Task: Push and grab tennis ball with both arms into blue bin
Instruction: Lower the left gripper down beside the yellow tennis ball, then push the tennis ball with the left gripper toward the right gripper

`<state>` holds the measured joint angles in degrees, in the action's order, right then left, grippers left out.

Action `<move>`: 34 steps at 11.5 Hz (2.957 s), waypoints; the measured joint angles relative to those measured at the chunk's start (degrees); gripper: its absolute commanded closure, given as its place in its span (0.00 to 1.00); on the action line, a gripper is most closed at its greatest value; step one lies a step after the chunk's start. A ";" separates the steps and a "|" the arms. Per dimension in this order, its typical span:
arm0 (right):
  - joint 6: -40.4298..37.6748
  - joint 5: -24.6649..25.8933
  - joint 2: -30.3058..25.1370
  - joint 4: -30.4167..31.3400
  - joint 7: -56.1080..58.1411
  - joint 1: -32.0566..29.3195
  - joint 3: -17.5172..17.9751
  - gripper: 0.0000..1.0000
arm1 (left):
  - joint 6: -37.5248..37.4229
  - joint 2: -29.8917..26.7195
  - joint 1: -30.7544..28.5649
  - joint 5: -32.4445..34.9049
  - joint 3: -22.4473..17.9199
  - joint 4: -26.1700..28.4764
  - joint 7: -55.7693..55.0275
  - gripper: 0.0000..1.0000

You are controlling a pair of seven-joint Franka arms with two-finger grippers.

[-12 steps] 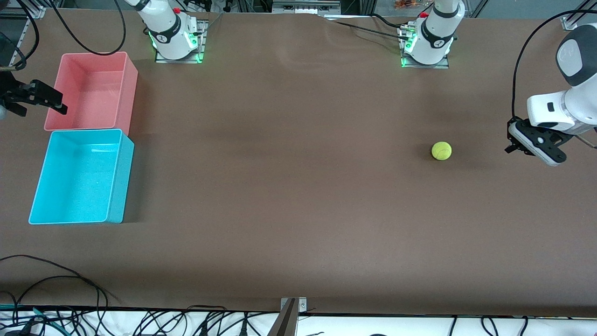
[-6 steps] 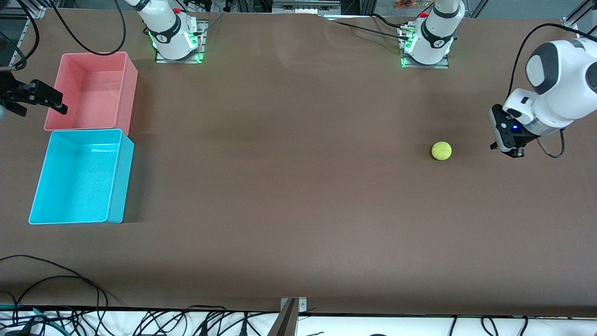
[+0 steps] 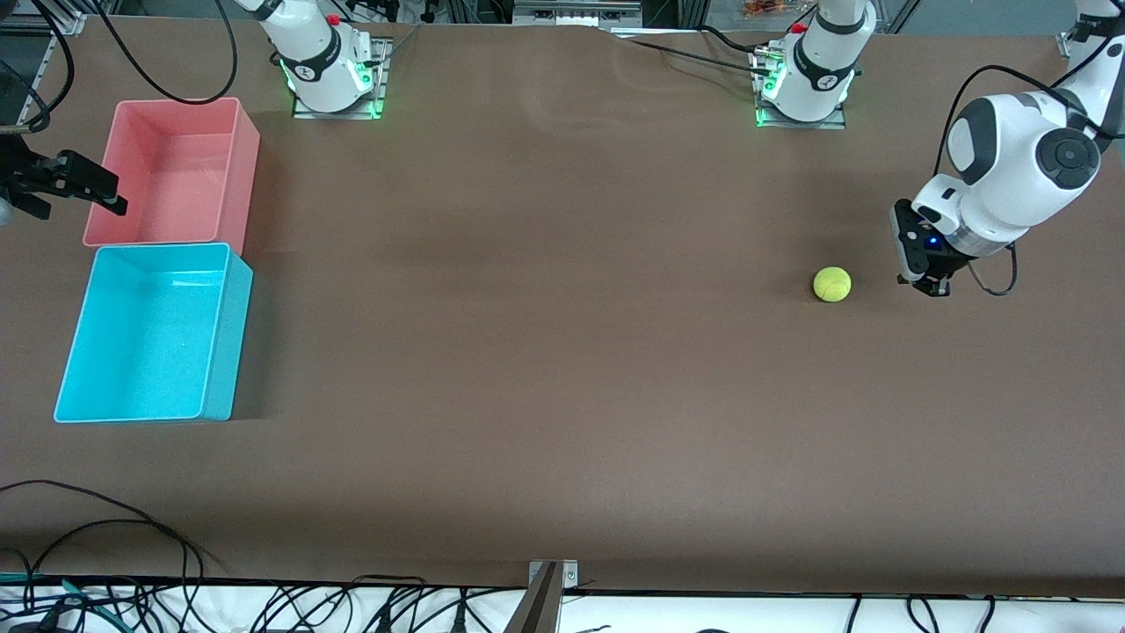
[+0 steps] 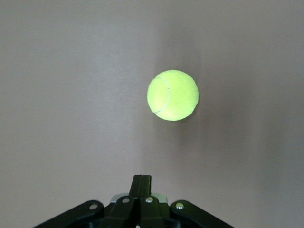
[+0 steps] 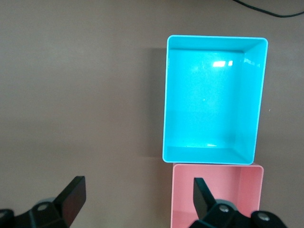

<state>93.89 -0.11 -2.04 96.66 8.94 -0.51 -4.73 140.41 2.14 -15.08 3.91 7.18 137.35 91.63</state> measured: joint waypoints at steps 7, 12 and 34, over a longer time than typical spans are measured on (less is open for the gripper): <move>-0.01 0.00 0.03 -0.02 0.00 0.00 0.00 0.00 | 11.95 9.59 -2.46 0.11 0.02 2.74 2.33 1.00; -0.01 0.00 0.03 -0.02 0.00 0.00 0.00 0.00 | 16.26 10.48 -2.51 0.11 0.04 6.47 1.97 1.00; -0.03 0.00 0.34 -0.02 0.00 0.14 0.26 0.00 | 22.01 11.57 9.46 0.12 16.92 7.65 -37.49 1.00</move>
<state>93.86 -0.11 -1.70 96.64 8.94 -0.37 -4.47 162.41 13.72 -5.62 4.03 24.10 145.01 54.14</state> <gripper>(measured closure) 0.000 0.991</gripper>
